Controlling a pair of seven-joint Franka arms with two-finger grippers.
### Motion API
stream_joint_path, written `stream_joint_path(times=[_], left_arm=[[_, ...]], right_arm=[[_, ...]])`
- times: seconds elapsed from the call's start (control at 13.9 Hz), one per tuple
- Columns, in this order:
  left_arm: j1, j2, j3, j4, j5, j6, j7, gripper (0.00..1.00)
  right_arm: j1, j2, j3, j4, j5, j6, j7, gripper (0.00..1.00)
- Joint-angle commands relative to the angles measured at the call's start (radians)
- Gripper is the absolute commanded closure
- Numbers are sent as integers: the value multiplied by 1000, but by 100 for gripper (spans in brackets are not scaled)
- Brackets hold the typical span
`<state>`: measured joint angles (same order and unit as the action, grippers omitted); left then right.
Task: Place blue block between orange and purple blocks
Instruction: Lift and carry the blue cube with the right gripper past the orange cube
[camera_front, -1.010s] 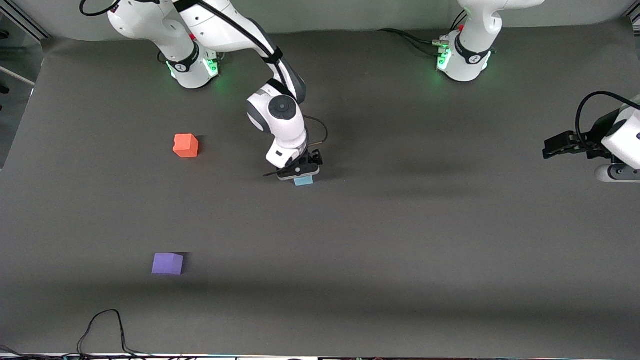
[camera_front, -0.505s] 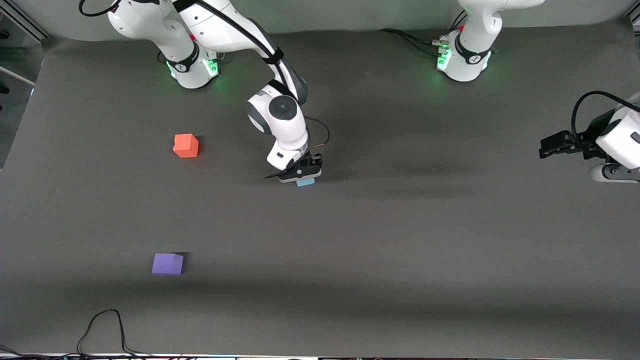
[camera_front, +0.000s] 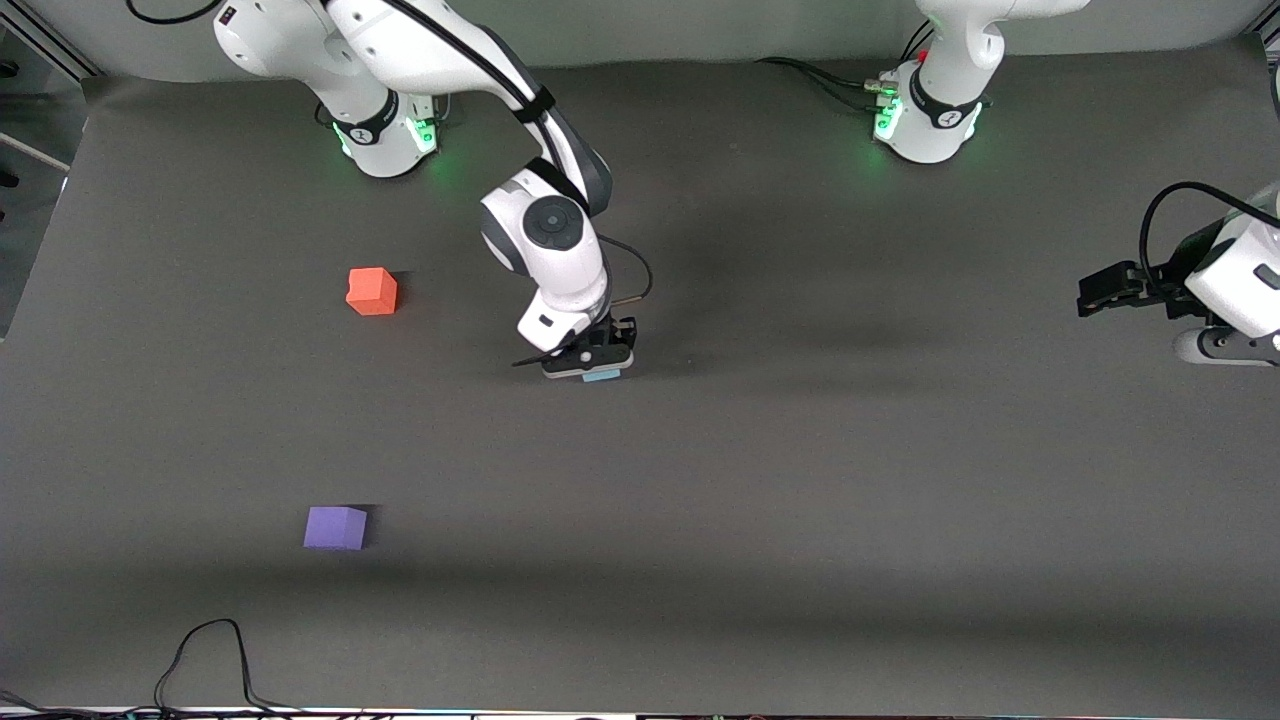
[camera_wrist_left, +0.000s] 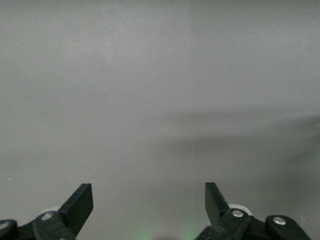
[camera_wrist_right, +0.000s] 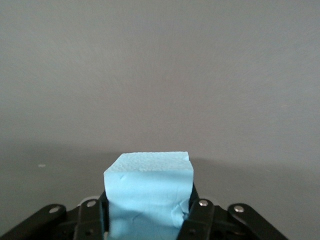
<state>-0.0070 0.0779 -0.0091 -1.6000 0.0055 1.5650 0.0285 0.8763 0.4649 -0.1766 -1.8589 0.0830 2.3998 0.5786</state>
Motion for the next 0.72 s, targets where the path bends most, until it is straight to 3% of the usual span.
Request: stream_joint_path(times=[0.0, 0.36, 0.65], left_arm=[[-5, -9, -2, 0, 21, -10, 14, 0], [-1, -10, -2, 0, 4, -2, 16, 0], [-5, -6, -2, 0, 5, -2, 16, 0]], right_arm=[[-20, -118, -4, 116, 111, -222, -74, 65], [-66, -141, -57, 438, 116, -566, -85, 65], [-158, -184, -63, 483, 106, -651, -166, 65]])
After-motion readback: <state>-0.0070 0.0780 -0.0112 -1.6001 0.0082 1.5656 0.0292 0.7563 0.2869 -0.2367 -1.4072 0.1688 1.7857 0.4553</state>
